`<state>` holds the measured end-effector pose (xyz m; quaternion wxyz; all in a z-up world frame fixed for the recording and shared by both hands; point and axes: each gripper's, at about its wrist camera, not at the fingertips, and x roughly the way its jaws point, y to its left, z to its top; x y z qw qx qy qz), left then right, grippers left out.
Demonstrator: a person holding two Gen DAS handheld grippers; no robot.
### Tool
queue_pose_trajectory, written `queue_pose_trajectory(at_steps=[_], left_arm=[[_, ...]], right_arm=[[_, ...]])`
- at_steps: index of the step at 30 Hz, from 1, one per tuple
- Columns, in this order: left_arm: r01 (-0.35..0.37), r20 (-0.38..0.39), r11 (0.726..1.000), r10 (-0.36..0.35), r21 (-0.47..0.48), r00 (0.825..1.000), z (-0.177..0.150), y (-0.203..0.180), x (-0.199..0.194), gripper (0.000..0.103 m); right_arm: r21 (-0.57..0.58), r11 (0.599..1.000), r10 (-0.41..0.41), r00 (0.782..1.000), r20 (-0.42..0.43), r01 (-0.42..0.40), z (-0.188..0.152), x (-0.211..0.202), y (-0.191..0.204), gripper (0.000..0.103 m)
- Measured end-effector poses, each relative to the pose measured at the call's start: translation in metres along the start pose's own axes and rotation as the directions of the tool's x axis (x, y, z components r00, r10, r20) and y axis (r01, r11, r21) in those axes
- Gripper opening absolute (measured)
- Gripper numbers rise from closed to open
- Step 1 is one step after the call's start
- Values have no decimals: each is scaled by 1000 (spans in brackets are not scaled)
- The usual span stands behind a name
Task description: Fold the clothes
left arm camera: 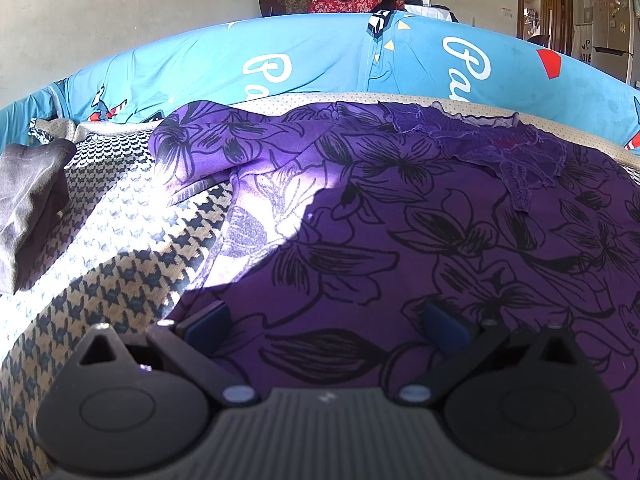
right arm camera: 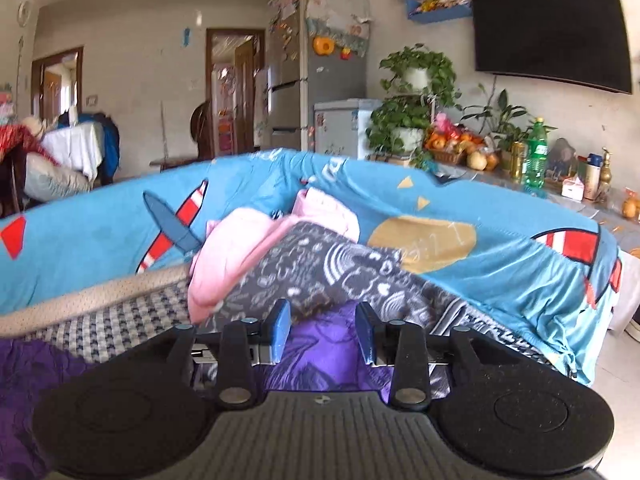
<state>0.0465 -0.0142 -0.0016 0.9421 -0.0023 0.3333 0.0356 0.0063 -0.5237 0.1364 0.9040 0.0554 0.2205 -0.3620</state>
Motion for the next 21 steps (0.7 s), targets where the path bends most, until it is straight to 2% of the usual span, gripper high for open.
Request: queue_pose_trajectory(at_steps=[3,7,11,15,21], left_arm=[[-1,0,1000,1,1,1000,0,0,0,103],[-1,0,1000,1,1,1000,0,0,0,103],[-2,-1,1000,2,2,1000,0,0,-1,103],[-2,-1,1000,2,2,1000,0,0,-1,103],[-3,0,1000,3,4,1000,0,-1,-1,103]], right_arm=[[-111,993,-34,999,-30,30,-16,7,28,43],[-313,948,57,998,16,-49,-30,-3,71,43],[-432,899,109,991,79,-64,-35,-16,96,46],[-420,906,25,987,160,45,-26,-9,88,56],[-253,959,-113,991,68,127,-11,28,38,58]])
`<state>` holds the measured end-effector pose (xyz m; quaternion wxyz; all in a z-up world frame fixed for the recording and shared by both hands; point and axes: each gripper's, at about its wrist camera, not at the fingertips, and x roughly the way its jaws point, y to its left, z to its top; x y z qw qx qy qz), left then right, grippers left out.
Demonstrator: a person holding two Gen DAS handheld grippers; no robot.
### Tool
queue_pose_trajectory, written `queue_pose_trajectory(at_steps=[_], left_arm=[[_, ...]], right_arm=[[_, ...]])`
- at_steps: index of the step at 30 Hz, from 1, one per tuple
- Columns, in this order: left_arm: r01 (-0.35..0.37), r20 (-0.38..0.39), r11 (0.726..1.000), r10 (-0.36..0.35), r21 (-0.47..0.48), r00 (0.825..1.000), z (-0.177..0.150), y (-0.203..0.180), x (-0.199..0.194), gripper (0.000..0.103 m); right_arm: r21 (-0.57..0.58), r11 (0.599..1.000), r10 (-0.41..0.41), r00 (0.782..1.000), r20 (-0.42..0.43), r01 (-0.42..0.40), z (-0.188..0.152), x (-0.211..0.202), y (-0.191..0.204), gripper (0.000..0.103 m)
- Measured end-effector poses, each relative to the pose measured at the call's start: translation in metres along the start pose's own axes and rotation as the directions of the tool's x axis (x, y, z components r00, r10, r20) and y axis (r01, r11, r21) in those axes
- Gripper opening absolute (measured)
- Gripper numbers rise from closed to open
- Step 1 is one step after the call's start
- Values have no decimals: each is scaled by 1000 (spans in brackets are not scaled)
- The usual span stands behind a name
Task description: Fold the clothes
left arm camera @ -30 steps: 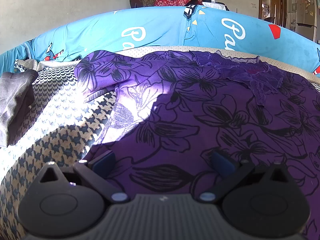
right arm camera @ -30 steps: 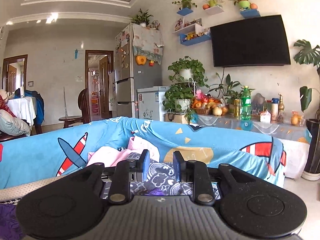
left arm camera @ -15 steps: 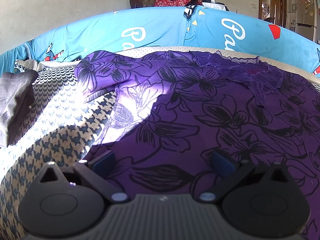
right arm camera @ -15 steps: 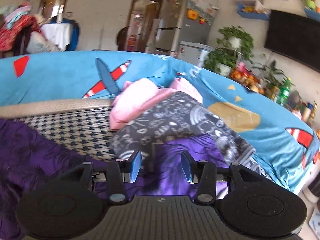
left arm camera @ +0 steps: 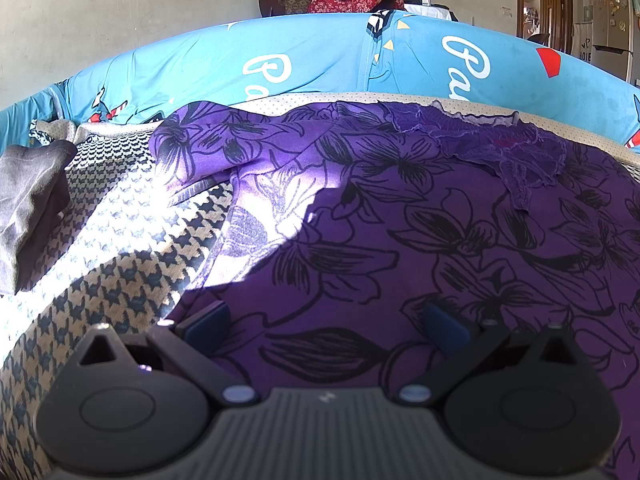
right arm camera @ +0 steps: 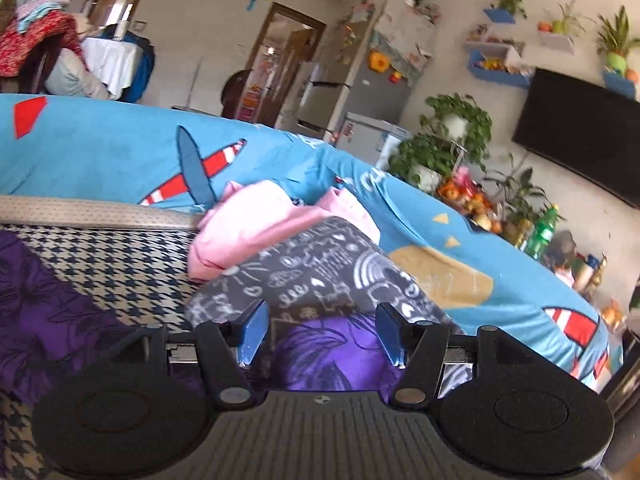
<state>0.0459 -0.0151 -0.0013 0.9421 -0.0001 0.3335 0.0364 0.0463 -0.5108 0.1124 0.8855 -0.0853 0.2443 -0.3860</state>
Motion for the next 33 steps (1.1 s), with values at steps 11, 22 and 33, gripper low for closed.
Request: queue_pose_trajectory(at_steps=[11,22,33], left_arm=[[-2,2,1000,2,3,1000,-1,-1,0,103],[-1,3,1000,1,3,1000,-1,-1,-1,103],[5,5,1000,-5,0,1000,-1,0,-1,103]], right_arm=[[100,995,12,994,-112,-1,-26,53,-35,57],[320,947,-31,998,48,14,-13,29,-63,9],[307,936,-168,985,-46,174,-12,34,-68,26]])
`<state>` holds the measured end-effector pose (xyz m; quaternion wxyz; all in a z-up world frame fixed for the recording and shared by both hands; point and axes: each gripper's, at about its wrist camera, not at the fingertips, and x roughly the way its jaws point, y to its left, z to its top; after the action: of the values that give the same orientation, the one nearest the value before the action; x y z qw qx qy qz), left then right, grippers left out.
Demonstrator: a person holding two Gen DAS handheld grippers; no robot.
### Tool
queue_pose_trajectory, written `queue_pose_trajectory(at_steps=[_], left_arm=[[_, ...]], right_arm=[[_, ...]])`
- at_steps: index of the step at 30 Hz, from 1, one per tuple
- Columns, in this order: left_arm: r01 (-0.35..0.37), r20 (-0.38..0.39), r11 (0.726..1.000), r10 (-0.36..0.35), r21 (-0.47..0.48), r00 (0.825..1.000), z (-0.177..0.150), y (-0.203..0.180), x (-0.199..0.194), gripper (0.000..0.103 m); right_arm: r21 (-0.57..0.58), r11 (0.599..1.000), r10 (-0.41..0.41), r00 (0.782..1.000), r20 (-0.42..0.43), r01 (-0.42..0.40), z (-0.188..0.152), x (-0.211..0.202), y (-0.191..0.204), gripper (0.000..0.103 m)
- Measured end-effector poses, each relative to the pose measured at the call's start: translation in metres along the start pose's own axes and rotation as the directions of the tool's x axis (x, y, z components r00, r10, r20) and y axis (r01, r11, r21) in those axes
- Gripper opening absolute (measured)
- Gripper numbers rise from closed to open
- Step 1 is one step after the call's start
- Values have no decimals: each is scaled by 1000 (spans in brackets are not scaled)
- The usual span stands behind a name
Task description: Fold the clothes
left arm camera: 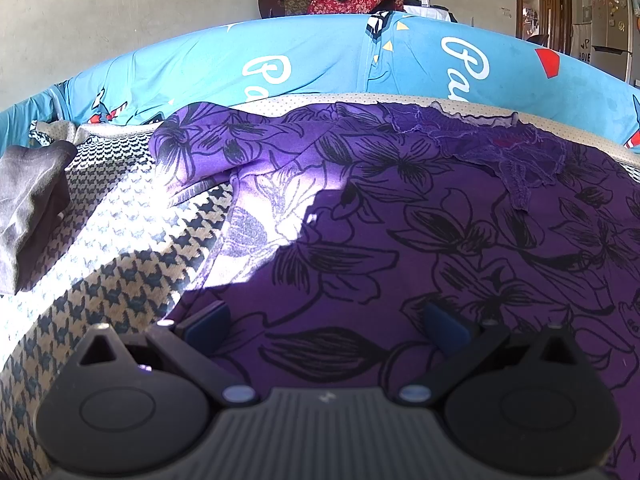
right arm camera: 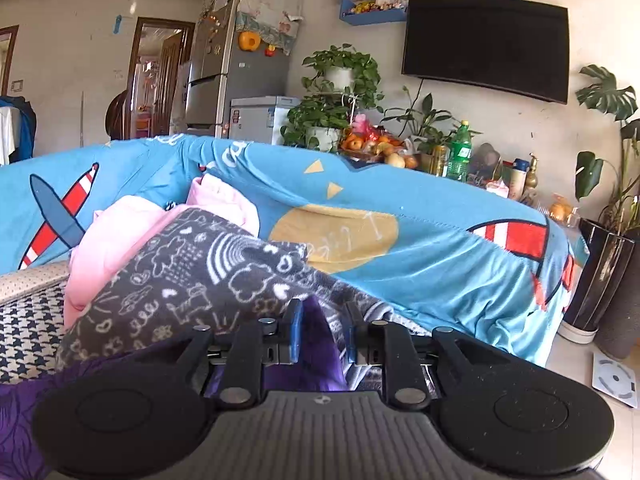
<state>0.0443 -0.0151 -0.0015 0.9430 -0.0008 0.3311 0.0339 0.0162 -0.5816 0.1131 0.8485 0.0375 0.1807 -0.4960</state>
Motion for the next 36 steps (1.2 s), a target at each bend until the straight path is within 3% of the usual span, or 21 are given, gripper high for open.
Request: queue_pose_trajectory(at_steps=[2,8,13,17,22,27,32,36], left_arm=[[-1,0,1000,1,1,1000,0,0,0,103],[0,2,1000,0,0,1000,0,0,0,103],[4,4,1000,-4,-3,1000,0,0,-1,103],[6,5,1000,-6,-5,1000,-1,1,-1,103],[8,4,1000,-8,1,1000,-1,0,-1,103],[12,7,1000,-12,14,1000,-4,-1,-5,103],[23,3,1000,-23,17,1000,-6,1,-8,103],[39,-5,999,-39,20,999,-7,3,-9,103]], right_arm=[[-4,1000,29,1000,8,-29,1,-7,2,35],[-118,970,212,977,-15,-212,-2,-31,36,41],[-180,911,363,929,-75,-370,-10,-55,69,43],[-162,864,458,878,-141,-477,-16,-70,89,46],[-152,821,519,831,-202,-550,-24,-84,110,47],[-154,750,597,759,-259,-643,-36,-102,133,48],[-159,637,685,648,-331,-754,-52,-129,159,48],[-193,568,698,592,-402,-800,-71,-154,178,48]])
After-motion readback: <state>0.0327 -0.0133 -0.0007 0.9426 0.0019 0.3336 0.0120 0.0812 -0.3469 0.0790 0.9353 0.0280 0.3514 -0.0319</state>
